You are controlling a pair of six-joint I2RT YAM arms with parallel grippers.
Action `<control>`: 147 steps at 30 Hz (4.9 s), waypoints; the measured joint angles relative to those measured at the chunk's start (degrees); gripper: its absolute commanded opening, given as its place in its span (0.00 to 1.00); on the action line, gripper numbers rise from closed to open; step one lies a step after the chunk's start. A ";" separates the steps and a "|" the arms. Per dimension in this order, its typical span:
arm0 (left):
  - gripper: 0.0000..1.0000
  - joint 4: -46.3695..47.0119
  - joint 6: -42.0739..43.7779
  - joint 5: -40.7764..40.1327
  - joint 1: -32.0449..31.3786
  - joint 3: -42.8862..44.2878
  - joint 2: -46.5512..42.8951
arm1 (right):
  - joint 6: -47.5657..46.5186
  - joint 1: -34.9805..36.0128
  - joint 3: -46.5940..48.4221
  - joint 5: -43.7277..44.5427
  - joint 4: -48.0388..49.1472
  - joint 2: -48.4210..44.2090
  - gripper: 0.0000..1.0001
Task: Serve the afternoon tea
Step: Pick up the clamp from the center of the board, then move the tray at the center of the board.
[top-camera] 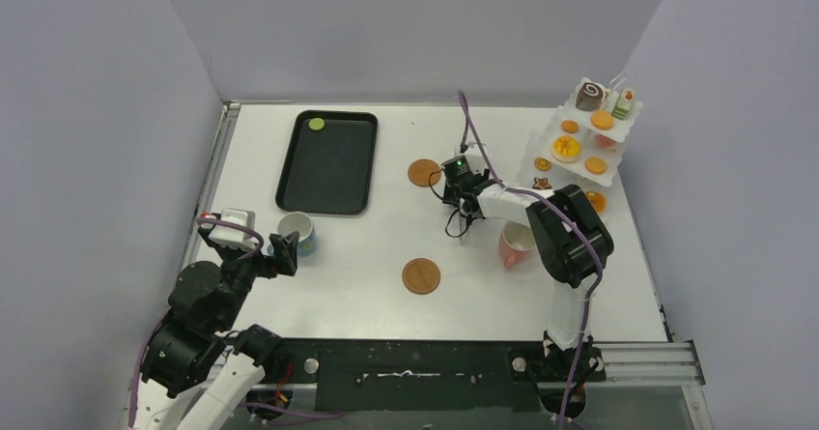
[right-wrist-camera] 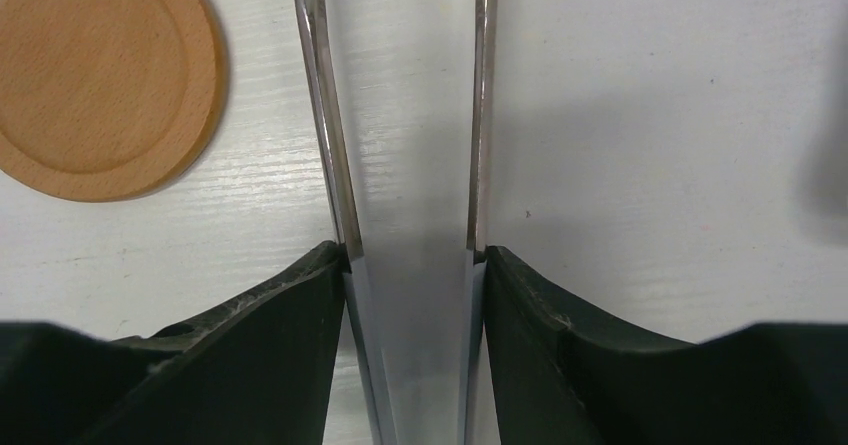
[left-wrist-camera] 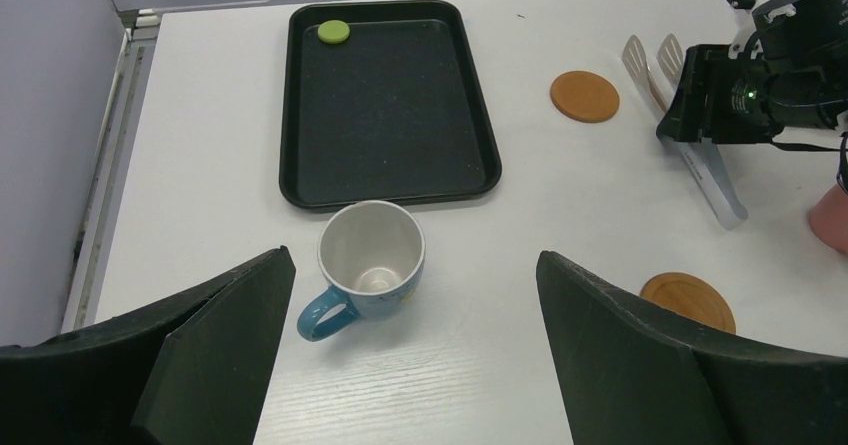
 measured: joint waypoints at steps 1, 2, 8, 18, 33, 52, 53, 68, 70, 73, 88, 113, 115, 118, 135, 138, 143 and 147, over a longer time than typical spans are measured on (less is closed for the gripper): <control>0.90 0.00 0.00 0.00 0.00 0.00 0.02 | -0.24 -0.17 -0.11 -0.31 0.02 -0.17 0.48; 0.91 0.00 0.00 -0.02 0.00 0.00 0.04 | -0.50 -0.35 -0.24 -0.68 -0.04 -0.37 0.48; 0.91 -0.02 0.02 -0.02 0.00 0.00 0.13 | -3.04 -0.76 -0.87 -1.84 -5.09 -4.20 0.46; 0.90 -0.04 -0.02 -0.04 0.00 0.00 1.18 | -8.22 0.39 5.09 -7.26 -12.04 -11.28 0.46; 0.86 -2.36 -5.40 -1.84 0.22 3.04 9.20 | -13.66 6.93 13.86 -22.71 -17.38 -11.61 0.44; 0.82 -2.45 -19.37 2.67 3.13 25.53 42.40 | -16.22 17.46 8.52 -29.20 -10.86 -23.69 0.46; 0.82 -2.40 -19.71 3.56 3.56 26.18 43.85 | -16.22 17.84 8.24 -29.22 -10.54 -23.74 0.46; 0.79 5.77 -21.46 10.05 6.97 24.76 47.39 | -17.09 21.86 8.68 -29.09 -10.27 -23.54 0.46; 0.78 5.95 -21.46 10.71 7.54 24.76 48.26 | -17.33 22.21 9.22 -28.76 -10.29 -23.54 0.46; 0.78 5.29 -21.24 10.73 7.82 24.76 49.70 | -17.44 22.53 9.53 -28.06 -10.21 -23.54 0.46; 0.78 -0.79 -18.47 6.80 8.26 24.65 51.17 | -16.59 22.56 11.26 -25.35 -10.01 -22.47 0.46; 0.97 -4.74 -16.50 4.96 9.16 12.11 24.44 | -26.73 18.64 47.87 -17.88 -18.73 14.14 0.49; 0.97 -4.81 -15.98 5.44 9.16 10.29 23.17 | -27.52 18.23 53.70 -17.44 -20.17 18.69 0.49; 0.97 -4.74 -14.84 5.60 9.16 8.68 21.24 | -28.44 17.44 58.90 -16.94 -21.16 23.28 0.49; 0.79 -3.98 -13.14 1.27 11.96 16.57 36.48 | -27.89 14.14 62.58 -18.25 -21.42 30.99 0.47; 0.75 -2.43 -13.40 3.28 16.68 20.72 42.95 | -26.84 13.62 59.06 -18.97 -21.22 29.42 0.47; 0.73 1.36 -14.95 8.07 27.19 23.06 50.36 | -26.10 12.70 52.54 -20.20 -21.31 24.44 0.46; 0.72 5.14 -15.32 9.14 31.32 23.04 55.01 | -25.31 12.33 48.92 -21.20 -21.07 19.08 0.46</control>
